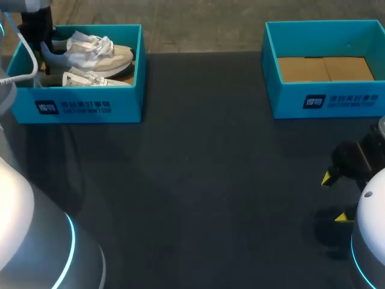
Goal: Take the shoe out of the shoebox, open the shoe tongue, remove and reinsert the insole, then place the shoe into the shoebox
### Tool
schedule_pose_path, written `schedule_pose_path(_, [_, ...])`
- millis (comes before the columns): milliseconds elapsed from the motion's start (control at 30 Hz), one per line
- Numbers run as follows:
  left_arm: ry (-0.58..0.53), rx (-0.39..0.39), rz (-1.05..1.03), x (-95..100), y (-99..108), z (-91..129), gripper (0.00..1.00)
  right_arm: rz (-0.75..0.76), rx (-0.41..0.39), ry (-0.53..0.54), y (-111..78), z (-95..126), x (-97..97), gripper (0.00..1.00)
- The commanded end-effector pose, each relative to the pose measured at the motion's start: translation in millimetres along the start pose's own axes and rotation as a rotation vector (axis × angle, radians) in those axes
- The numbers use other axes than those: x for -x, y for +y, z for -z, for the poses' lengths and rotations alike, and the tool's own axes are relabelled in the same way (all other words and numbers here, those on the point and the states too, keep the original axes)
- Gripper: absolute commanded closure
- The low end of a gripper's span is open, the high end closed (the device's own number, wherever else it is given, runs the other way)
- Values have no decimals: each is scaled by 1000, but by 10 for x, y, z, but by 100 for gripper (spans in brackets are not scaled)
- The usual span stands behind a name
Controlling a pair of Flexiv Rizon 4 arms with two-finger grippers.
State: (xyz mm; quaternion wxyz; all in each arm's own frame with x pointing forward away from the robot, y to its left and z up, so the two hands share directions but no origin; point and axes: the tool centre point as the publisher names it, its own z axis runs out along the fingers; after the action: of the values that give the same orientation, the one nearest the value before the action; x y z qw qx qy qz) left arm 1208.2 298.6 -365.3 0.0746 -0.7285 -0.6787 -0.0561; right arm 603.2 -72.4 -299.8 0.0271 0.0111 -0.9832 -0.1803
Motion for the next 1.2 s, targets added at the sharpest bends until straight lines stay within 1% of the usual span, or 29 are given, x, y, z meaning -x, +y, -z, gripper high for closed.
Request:
schedule_pose_path(33, [-1,-14,-4,3,46,-8,100,0,-3,-3,0,-6,-16,0])
schedule_pose_path(200, [-6,-12,-18,35,4,-1,100,0,-3,-3,0,-6,-16,0])
schedule_pose_path(400, [0,-25,-29,79,-17,-56,100,0,-3,-3,0,-6,-16,0])
schedule_pose_path(767, [8,-39,-19,67,-19,-123,100,0,-3,-3,0,-6,-16,0])
schedule_pose_path(800, [7,-37,-19,63,-18,-126,93,0,-3,-3,0,-6,-16,0])
schedule_pose_path(867, [3,-33,-15,51,-9,-132,87,0,-3,-3,0,-6,-16,0])
schedule_pose_path(1000, [3,-22,-11,28,-1,-136,84,0,-3,-3,0,-6,-16,0])
schedule_pose_path(1200, [-7,-11,-4,12,12,-135,72,0,-3,-3,0,-6,-16,0])
